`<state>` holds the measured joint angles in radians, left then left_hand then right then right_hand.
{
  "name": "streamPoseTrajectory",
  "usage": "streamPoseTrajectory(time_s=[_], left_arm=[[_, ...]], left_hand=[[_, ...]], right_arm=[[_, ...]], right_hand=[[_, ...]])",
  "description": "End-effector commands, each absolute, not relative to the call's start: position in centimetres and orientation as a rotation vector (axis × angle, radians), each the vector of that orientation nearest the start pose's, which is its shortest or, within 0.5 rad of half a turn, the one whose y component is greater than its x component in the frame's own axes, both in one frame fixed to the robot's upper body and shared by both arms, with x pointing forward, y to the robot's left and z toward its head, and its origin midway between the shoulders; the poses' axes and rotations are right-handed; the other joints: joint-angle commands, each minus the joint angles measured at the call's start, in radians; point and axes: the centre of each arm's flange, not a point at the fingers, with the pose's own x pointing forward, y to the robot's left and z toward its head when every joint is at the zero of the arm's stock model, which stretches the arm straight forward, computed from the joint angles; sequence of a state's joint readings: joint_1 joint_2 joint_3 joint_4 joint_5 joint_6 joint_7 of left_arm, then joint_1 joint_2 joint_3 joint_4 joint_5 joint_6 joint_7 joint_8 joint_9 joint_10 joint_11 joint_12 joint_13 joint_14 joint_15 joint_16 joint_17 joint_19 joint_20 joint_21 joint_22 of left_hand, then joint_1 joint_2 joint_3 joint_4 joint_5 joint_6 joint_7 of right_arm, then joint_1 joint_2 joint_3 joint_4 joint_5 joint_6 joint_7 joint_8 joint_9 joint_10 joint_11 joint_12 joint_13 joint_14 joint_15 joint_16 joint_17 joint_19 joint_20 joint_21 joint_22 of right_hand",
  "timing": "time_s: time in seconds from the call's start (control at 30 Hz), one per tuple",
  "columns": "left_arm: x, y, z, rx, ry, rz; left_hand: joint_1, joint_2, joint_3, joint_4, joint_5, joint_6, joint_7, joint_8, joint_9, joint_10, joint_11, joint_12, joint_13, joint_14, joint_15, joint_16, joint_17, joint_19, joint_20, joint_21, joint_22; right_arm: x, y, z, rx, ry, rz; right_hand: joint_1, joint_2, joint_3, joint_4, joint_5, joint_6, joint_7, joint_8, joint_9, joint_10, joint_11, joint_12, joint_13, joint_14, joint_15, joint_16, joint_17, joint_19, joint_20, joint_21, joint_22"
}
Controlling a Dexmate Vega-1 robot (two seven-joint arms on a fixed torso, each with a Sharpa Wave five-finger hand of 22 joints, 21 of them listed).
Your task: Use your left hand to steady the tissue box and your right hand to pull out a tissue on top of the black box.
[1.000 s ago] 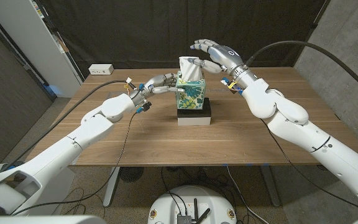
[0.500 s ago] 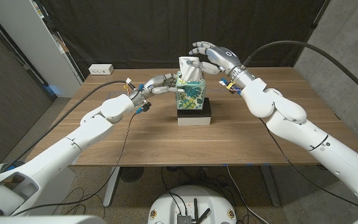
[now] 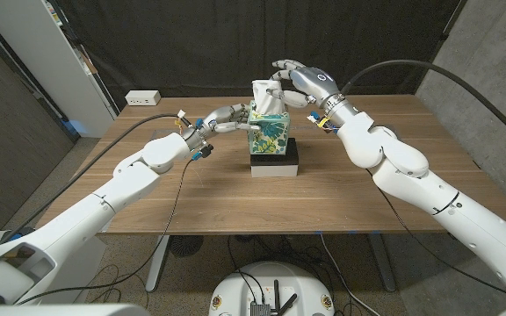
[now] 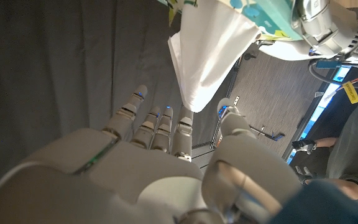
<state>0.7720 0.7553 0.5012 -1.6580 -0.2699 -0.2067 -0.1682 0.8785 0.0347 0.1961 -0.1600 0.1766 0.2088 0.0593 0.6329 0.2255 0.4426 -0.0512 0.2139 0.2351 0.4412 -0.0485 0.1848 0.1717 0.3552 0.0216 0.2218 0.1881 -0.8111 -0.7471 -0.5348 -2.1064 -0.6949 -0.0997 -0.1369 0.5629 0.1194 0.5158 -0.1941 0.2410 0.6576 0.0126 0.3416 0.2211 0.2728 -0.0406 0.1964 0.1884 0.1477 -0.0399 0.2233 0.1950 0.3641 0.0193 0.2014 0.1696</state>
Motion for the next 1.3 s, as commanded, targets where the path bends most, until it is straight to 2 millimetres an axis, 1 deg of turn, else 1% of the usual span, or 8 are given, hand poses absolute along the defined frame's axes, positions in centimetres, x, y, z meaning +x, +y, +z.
streamPoseTrajectory(time_s=[0.03, 0.2, 0.3, 0.43, 0.5, 0.57, 0.73, 1.3], left_arm=[[58.60, 21.33, 4.82, 0.653, -0.742, -0.487], [58.71, 21.40, 4.88, 0.652, -0.743, -0.489], [58.81, 21.44, 4.94, 0.651, -0.743, -0.490], [58.95, 21.45, 4.98, 0.650, -0.743, -0.493], [59.01, 21.43, 5.01, 0.652, -0.742, -0.494], [59.07, 21.42, 5.04, 0.650, -0.742, -0.497], [59.13, 21.41, 5.09, 0.653, -0.742, -0.497], [59.14, 21.14, 5.18, 0.652, -0.743, -0.503]], left_hand=[[-0.002, 0.014, 0.015, 0.006, 0.007, 0.026, 0.031, 0.004, 0.001, 0.003, -0.008, -0.004, 0.005, -0.004, -0.018, -0.001, 0.001, -0.001, 0.003, -0.001, 0.005], [-0.002, 0.014, 0.017, 0.005, 0.007, 0.029, 0.030, 0.006, 0.001, 0.005, -0.007, -0.003, 0.005, -0.003, -0.019, -0.001, 0.000, 0.000, 0.000, 0.000, 0.005], [-0.003, 0.013, 0.017, 0.005, 0.007, 0.028, 0.030, 0.006, 0.001, 0.004, -0.007, -0.004, 0.005, -0.003, -0.018, -0.001, 0.000, -0.001, 0.001, 0.000, 0.005], [-0.005, 0.014, 0.018, 0.006, 0.007, 0.028, 0.031, 0.006, 0.001, 0.003, -0.007, -0.004, 0.005, -0.003, -0.017, -0.001, 0.000, -0.001, 0.001, 0.000, 0.005], [-0.006, 0.015, 0.018, 0.006, 0.006, 0.027, 0.032, 0.005, 0.001, 0.003, -0.004, -0.004, 0.005, -0.004, -0.016, -0.001, 0.000, -0.001, 0.002, 0.000, 0.005], [-0.007, 0.015, 0.019, 0.007, 0.006, 0.026, 0.033, 0.005, 0.001, 0.003, -0.006, -0.004, 0.005, -0.004, -0.016, -0.001, 0.000, -0.002, 0.003, 0.000, 0.005], [-0.010, 0.019, 0.021, 0.008, 0.007, 0.024, 0.035, 0.004, 0.001, 0.000, -0.004, -0.005, 0.005, -0.006, -0.014, -0.002, 0.001, -0.003, 0.004, 0.000, 0.005], [-0.015, 0.021, 0.026, 0.007, 0.006, 0.025, 0.033, 0.005, 0.001, 0.004, -0.004, -0.003, 0.005, -0.005, -0.016, -0.002, 0.000, -0.002, 0.002, 0.000, 0.005]], right_arm=[[47.54, -12.27, 10.27, -1.372, -1.209, -0.150], [47.63, -12.05, 10.26, -1.389, -1.215, -0.169], [47.64, -11.90, 10.21, -1.401, -1.229, -0.187], [47.60, -11.81, 10.01, -1.410, -1.264, -0.227], [47.60, -11.78, 9.93, -1.418, -1.275, -0.245], [47.62, -11.74, 9.87, -1.427, -1.276, -0.255], [47.66, -11.72, 9.76, -1.430, -1.287, -0.265], [47.44, -11.77, 9.62, -1.430, -1.344, -0.351]], right_hand=[[0.058, -0.012, 0.010, 0.001, -0.004, 0.054, 0.000, 0.042, 0.018, 0.020, 0.002, -0.001, 0.004, 0.023, -0.024, 0.007, 0.005, 0.032, 0.006, 0.011, 0.004], [0.119, -0.022, 0.017, -0.002, -0.011, 0.096, -0.007, 0.079, 0.032, 0.038, -0.007, 0.002, 0.005, 0.032, -0.029, 0.009, 0.006, 0.047, 0.005, 0.011, 0.005], [0.213, -0.033, 0.030, -0.003, -0.022, 0.150, -0.004, 0.130, 0.055, 0.070, -0.015, 0.006, 0.005, 0.051, -0.039, 0.013, 0.006, 0.068, -0.010, 0.012, 0.005], [0.334, -0.030, 0.042, -0.001, -0.029, 0.214, -0.036, 0.202, 0.093, 0.115, -0.040, 0.010, 0.006, 0.083, -0.068, 0.025, 0.012, 0.095, -0.033, 0.015, 0.006], [0.368, -0.030, 0.037, 0.004, -0.032, 0.242, -0.042, 0.234, 0.111, 0.130, -0.049, 0.011, 0.007, 0.094, -0.076, 0.031, 0.016, 0.125, -0.050, 0.024, 0.008], [0.386, -0.032, 0.033, 0.004, -0.036, 0.262, -0.039, 0.253, 0.120, 0.139, -0.052, 0.012, 0.007, 0.103, -0.082, 0.036, 0.018, 0.137, -0.053, 0.028, 0.009], [0.406, -0.040, 0.026, 0.004, -0.041, 0.277, -0.040, 0.272, 0.129, 0.151, -0.059, 0.012, 0.007, 0.105, -0.083, 0.037, 0.020, 0.144, -0.059, 0.029, 0.009], [0.436, -0.046, 0.012, 0.009, -0.052, 0.284, -0.038, 0.282, 0.123, 0.167, -0.065, 0.012, 0.008, 0.108, -0.096, 0.041, 0.024, 0.152, -0.083, 0.029, 0.010]])
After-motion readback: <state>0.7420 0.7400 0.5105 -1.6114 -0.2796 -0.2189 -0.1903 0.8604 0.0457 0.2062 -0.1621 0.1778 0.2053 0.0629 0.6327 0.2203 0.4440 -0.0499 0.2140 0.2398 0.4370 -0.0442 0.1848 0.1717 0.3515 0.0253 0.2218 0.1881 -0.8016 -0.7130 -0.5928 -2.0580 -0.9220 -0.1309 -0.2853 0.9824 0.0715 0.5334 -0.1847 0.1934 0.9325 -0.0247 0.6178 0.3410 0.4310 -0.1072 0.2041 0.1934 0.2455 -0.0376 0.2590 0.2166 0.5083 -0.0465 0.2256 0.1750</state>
